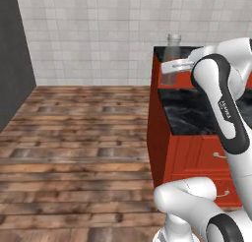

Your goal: Take the cinnamon bottle from the cabinet and place it on the dining table, next to the plate with the cupcake. Then take the chocolate from the dining counter and place it on the cupcake plate.

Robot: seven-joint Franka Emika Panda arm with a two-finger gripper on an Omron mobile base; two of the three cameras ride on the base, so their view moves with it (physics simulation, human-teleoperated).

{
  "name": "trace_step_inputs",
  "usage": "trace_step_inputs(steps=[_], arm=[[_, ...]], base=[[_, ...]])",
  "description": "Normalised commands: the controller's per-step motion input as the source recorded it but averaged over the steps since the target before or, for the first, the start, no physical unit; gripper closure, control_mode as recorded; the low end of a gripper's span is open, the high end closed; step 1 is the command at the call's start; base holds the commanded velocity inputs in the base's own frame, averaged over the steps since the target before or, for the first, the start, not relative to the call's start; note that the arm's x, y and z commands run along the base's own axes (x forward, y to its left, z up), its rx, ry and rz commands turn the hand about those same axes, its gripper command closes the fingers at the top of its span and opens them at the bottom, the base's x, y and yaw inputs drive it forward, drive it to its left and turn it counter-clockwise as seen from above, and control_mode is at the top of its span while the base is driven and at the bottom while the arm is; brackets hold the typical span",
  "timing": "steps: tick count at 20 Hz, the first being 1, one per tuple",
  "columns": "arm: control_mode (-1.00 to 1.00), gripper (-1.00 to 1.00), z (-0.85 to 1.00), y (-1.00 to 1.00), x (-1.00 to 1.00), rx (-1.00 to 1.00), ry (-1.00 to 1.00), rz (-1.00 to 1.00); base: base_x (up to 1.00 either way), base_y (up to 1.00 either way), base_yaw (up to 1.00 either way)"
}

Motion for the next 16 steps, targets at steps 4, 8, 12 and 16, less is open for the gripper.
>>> trace_step_inputs(steps=[4, 8, 12, 16], arm=[[1.00, 1.00, 0.00, 0.00, 0.00, 0.00, 0.00, 0.00], [1.00, 1.00, 0.00, 0.00, 0.00, 0.00, 0.00, 0.00], [1.00, 1.00, 0.00, 0.00, 0.00, 0.00, 0.00, 0.00], [1.00, 1.00, 0.00, 0.00, 0.00, 0.00, 0.00, 0.00]], base=[[0.48, 0.81, -0.03], [0.59, 0.74, -0.07], [0.78, 0.50, -0.21], [0.79, 0.45, -0.26]])
